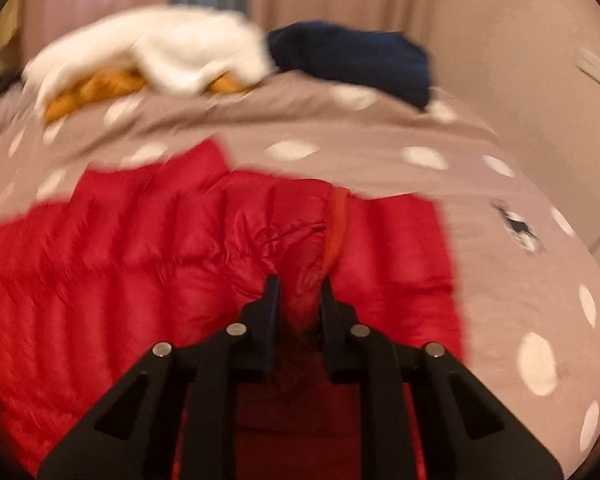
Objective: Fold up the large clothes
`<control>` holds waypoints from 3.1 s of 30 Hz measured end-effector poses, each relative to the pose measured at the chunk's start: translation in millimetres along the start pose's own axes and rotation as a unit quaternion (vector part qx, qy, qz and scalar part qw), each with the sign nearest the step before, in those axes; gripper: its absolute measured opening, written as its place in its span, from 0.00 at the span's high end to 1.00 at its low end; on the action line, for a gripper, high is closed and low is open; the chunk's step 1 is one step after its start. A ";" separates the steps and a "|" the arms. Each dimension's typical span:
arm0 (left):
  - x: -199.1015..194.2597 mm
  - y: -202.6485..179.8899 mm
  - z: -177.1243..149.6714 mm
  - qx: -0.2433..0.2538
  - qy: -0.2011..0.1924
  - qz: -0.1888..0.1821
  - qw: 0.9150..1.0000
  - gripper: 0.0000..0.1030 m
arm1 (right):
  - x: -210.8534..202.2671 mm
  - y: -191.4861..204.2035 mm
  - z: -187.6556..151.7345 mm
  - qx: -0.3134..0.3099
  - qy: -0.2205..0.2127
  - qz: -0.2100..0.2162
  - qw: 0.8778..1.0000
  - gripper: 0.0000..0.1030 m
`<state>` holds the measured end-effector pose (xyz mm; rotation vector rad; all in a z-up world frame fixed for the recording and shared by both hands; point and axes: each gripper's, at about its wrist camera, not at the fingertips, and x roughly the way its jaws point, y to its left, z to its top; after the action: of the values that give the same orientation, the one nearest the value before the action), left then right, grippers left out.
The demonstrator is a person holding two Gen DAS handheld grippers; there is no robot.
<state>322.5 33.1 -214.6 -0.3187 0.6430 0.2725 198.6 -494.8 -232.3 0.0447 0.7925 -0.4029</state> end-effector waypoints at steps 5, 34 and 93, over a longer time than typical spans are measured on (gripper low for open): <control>20.1 -13.2 -9.7 0.011 0.024 -0.003 1.000 0.53 | -4.5 -47.1 0.1 0.015 0.013 -0.082 0.996 0.80; 105.6 -38.8 -39.0 0.060 0.077 0.008 0.995 0.47 | 37.3 -36.7 -28.2 0.019 0.012 -0.006 1.000 0.53; -82.8 65.4 -175.0 -0.191 0.208 -0.339 0.898 0.37 | -167.7 -113.9 -235.3 0.311 0.072 0.309 0.896 0.29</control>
<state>141.8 15.7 -308.4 -0.9725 0.8553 -0.3606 -109.8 -499.4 -268.2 0.9157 0.7222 -0.0277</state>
